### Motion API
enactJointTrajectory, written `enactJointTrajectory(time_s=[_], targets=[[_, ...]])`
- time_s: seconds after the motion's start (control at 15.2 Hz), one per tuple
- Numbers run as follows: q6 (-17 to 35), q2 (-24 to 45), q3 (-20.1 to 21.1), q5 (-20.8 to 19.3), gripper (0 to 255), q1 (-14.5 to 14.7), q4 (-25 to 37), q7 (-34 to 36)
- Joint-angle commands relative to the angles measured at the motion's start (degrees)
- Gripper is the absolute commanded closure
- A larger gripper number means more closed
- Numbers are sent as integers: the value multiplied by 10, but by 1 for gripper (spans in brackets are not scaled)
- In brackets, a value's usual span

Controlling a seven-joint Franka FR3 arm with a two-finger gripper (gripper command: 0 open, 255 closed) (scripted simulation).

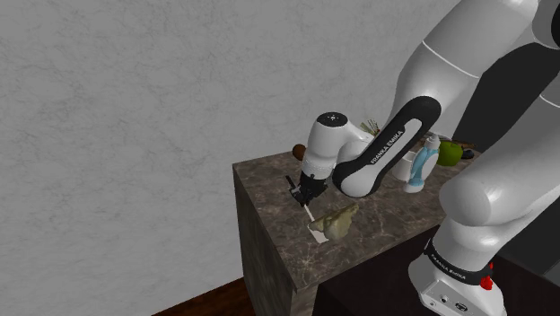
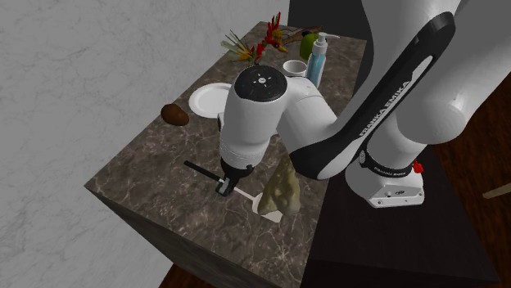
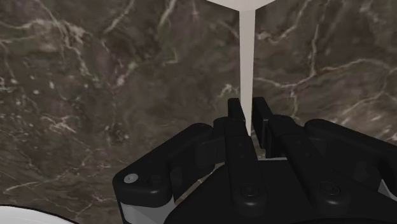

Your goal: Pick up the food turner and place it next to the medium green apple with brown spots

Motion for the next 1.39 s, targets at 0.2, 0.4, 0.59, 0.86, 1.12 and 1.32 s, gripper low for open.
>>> enactJointTrajectory(time_s=[0.2,0.4,0.59,0.86,1.12,1.32], targets=[[-19,-23,-22,50,255,33,0,-38],[-49,-54,-50,100,255,70,2,-77],[-81,-83,-73,132,255,97,6,-103],[-123,-119,-95,160,255,121,14,-128],[-165,-151,-113,177,255,138,25,-145],[-196,-172,-125,185,255,146,35,-154]])
